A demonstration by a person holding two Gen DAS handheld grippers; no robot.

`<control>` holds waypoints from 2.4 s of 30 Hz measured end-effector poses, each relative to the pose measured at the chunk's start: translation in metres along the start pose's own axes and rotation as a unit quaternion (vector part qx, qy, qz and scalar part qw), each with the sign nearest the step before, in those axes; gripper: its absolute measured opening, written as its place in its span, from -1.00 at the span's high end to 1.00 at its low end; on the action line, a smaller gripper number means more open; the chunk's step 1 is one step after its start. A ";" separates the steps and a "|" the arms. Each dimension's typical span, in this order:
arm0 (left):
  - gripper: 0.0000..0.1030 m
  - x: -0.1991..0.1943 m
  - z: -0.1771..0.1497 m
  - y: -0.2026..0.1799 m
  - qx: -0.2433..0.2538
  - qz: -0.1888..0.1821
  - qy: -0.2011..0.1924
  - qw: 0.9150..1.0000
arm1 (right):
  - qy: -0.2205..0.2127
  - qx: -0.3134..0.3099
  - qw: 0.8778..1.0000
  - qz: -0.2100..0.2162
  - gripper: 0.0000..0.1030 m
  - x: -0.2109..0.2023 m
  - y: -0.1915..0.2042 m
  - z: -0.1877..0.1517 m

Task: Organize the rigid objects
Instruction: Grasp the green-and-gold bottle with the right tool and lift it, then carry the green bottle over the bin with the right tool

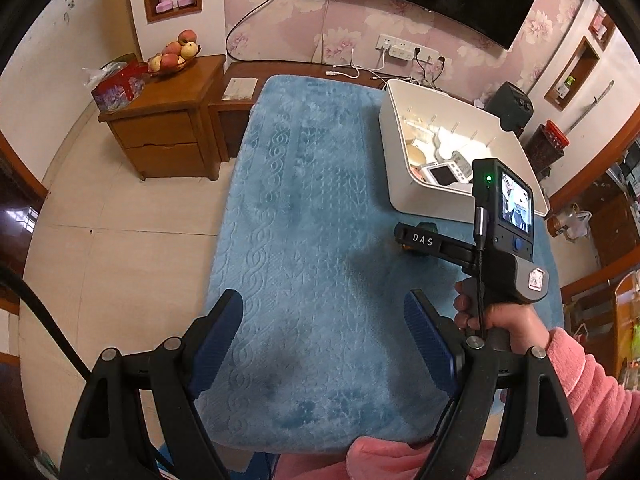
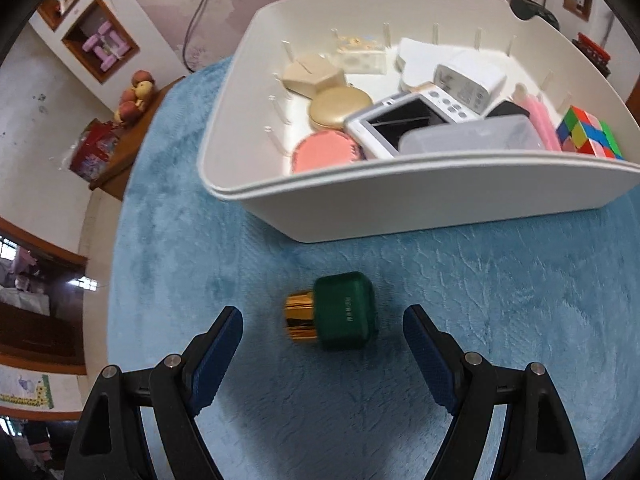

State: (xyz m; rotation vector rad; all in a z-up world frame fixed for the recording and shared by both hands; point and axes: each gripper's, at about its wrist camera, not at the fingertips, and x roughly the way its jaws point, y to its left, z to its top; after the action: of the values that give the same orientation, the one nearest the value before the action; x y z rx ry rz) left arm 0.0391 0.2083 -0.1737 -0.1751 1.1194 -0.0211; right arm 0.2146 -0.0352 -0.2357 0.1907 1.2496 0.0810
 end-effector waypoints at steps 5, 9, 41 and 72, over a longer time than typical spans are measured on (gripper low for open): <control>-0.65 -0.001 -0.004 -0.003 0.011 -0.009 0.002 1.000 | 0.000 0.006 1.000 -0.008 -0.45 0.007 -0.006 0.001; -0.65 -0.001 -0.007 -0.009 0.020 -0.014 0.004 1.000 | 0.001 0.000 1.000 -0.006 -0.28 0.012 -0.007 0.002; -0.65 -0.018 0.013 -0.078 0.073 -0.110 -0.022 0.991 | 0.030 -0.051 0.996 0.068 0.03 -0.043 -0.016 -0.021; -0.69 -0.028 0.048 -0.143 -0.020 -0.139 -0.109 0.984 | -0.111 -0.101 0.988 0.028 0.03 -0.161 -0.101 0.111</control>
State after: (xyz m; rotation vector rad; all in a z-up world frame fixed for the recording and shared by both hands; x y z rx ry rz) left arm 0.0802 0.0765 -0.1066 -0.3600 0.8713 -0.2244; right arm 0.2648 -0.1722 -0.0708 0.0578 1.0070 0.2281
